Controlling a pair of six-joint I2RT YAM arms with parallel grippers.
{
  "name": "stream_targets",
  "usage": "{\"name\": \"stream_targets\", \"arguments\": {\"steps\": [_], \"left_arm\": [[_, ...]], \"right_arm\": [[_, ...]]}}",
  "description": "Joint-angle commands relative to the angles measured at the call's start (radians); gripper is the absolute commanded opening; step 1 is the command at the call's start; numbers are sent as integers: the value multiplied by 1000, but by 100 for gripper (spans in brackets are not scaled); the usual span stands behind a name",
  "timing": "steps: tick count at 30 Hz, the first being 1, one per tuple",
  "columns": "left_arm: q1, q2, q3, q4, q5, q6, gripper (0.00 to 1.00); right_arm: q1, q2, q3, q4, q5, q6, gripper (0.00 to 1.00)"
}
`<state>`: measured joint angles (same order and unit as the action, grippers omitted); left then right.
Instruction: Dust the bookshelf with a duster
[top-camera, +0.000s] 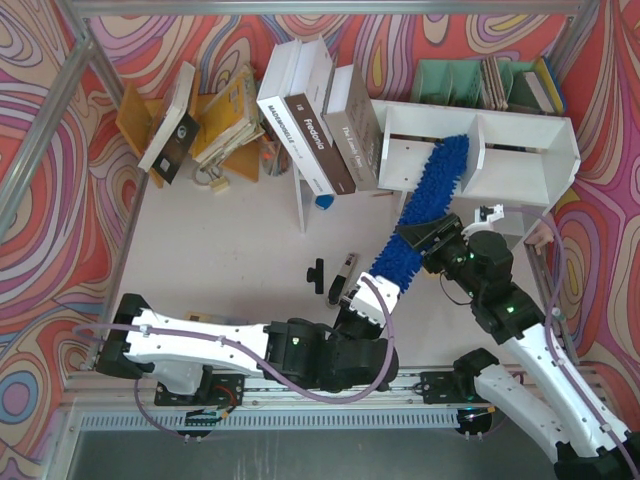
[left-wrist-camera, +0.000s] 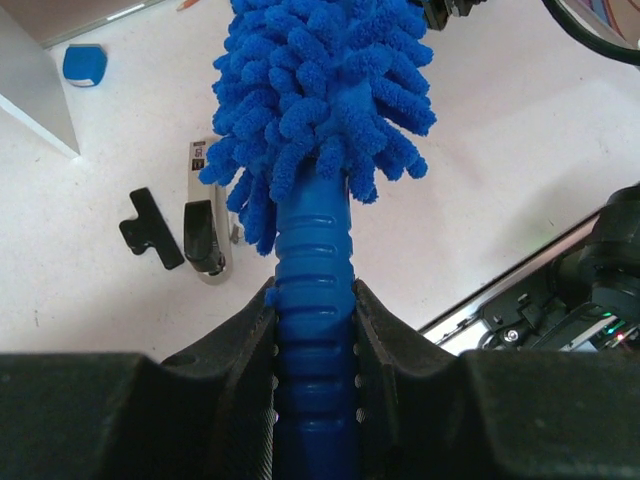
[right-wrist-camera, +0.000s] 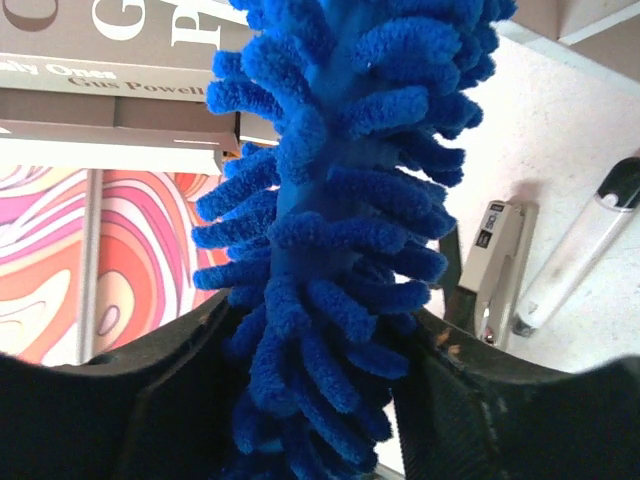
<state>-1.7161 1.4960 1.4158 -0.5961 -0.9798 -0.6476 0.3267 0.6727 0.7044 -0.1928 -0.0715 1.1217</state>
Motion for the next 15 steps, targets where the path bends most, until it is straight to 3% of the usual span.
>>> {"name": "stream_targets", "arguments": {"steps": [1,8,15], "left_arm": [[25,-33,-24,19,94,-6,17],[82,-52,-47,29,175,-35,30],[111,-58,-52,42,238,-27,39]], "right_arm": [[-4,-7,-8,62,-11,34,48],[-3,-18,-21,89,-23,51,37],[-3,-15,-27,111,-38,67,33]]}}
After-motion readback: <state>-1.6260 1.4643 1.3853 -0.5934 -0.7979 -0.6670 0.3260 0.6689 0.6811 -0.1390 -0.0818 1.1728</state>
